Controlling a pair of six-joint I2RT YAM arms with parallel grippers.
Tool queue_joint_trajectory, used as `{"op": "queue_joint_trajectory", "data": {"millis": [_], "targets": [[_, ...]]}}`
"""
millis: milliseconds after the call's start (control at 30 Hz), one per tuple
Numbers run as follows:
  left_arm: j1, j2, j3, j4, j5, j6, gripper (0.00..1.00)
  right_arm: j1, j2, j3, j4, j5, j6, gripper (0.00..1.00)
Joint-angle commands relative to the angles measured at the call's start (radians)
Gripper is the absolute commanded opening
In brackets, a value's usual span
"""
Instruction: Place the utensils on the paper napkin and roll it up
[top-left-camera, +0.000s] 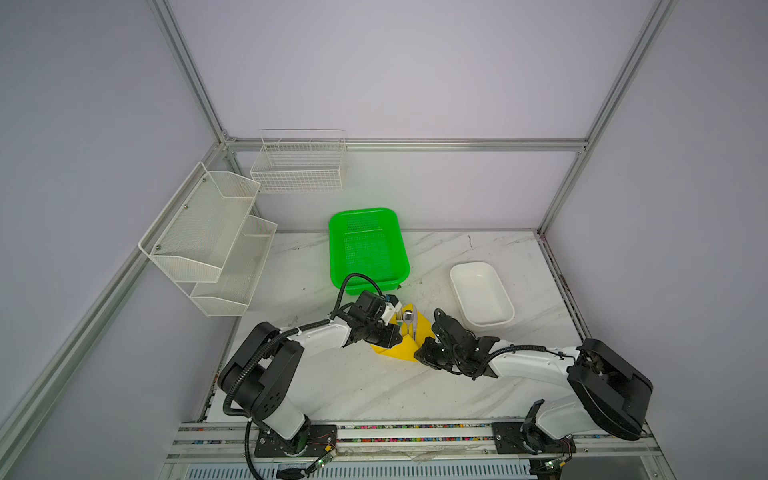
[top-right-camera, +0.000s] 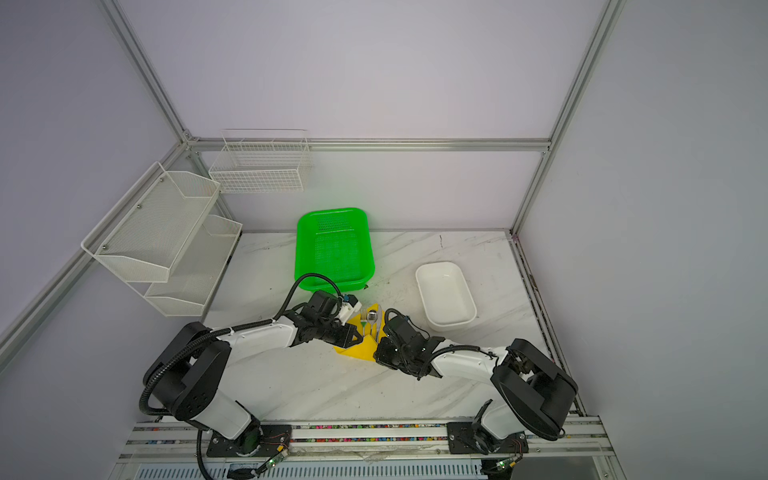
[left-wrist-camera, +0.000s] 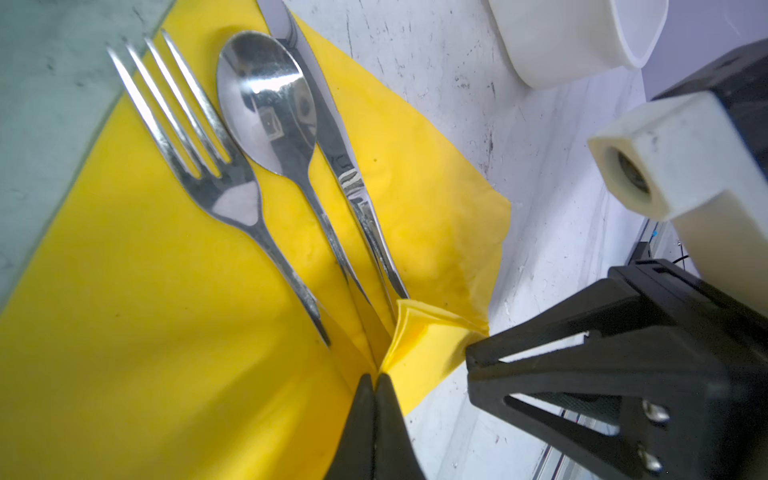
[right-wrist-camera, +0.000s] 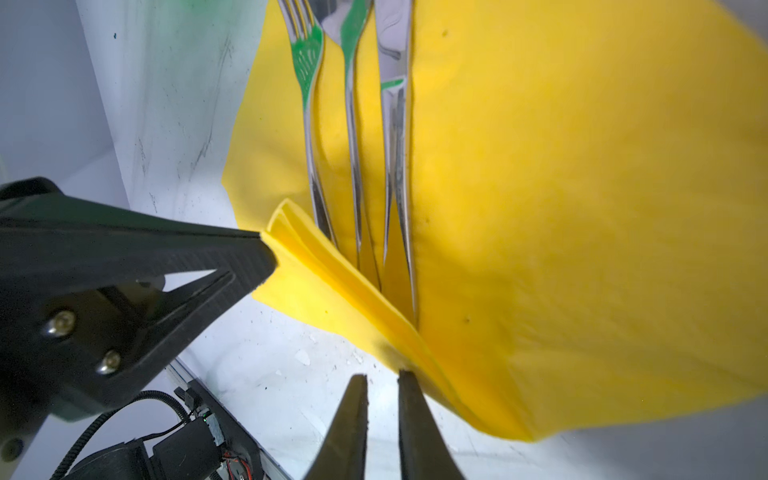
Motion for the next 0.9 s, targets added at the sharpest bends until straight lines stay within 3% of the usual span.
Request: {"op": "queue_joint_trajectory", "data": {"millis": [0, 667, 733, 800, 867], "targets": [[0.010, 0.004, 0.001, 0.028, -0.005, -0.029, 0.00, -0.003, -0.001, 0.028, -0.058, 0.013, -0.018, 0.19], [0.012, 0.022, 0.007, -0.008, -0.023, -0.040, 0.01, -0.005, 0.076, 0.060, -0.069, 0.076, -0.001, 0.15], [0.011, 0.018, 0.028, -0.039, -0.005, -0.034, 0.05, -0.008, 0.091, 0.063, -0.069, 0.071, 0.002, 0.15], [0.011, 0.000, 0.049, -0.074, -0.008, -0.036, 0.22, -0.008, 0.105, 0.067, -0.068, 0.065, 0.000, 0.14], [0.011, -0.033, 0.054, -0.090, -0.032, -0.045, 0.30, -0.008, 0.112, 0.069, -0.067, 0.060, 0.000, 0.14]]}}
